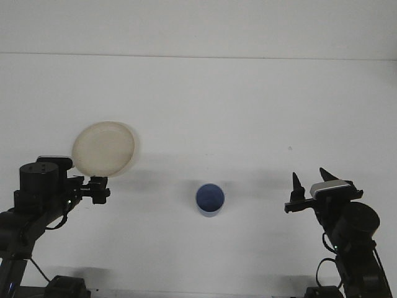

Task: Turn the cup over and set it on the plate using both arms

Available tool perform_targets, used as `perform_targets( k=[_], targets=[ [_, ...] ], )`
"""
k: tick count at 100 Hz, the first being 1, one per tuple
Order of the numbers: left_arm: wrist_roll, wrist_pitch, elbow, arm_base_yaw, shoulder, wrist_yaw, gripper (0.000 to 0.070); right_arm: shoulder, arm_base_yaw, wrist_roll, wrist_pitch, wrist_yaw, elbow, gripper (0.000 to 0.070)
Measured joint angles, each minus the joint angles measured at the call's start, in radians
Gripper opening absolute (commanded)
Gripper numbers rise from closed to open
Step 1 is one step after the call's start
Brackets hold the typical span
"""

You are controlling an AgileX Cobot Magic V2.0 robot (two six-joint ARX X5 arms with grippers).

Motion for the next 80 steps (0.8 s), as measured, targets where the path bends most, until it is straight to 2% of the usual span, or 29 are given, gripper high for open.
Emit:
perform_targets(
  k=[26,57,80],
  targets=[
    [-0.013,-0.093,0.139,-0.1,0.092,0.0,0.046,0.0,0.0,0.0,0.0,0.0,0.0,0.0485],
    [-0.084,-0.116,0.303,-0.383,0.318,0.0,0.046,0.0,0.0,0.0,0.0,0.0,0.0,0.0485],
    [-0.106,-0.114,0.41,-0.562,0.534,-0.001,0.046,0.0,0.0,0.0,0.0,0.0,0.0,0.0485]
  ],
)
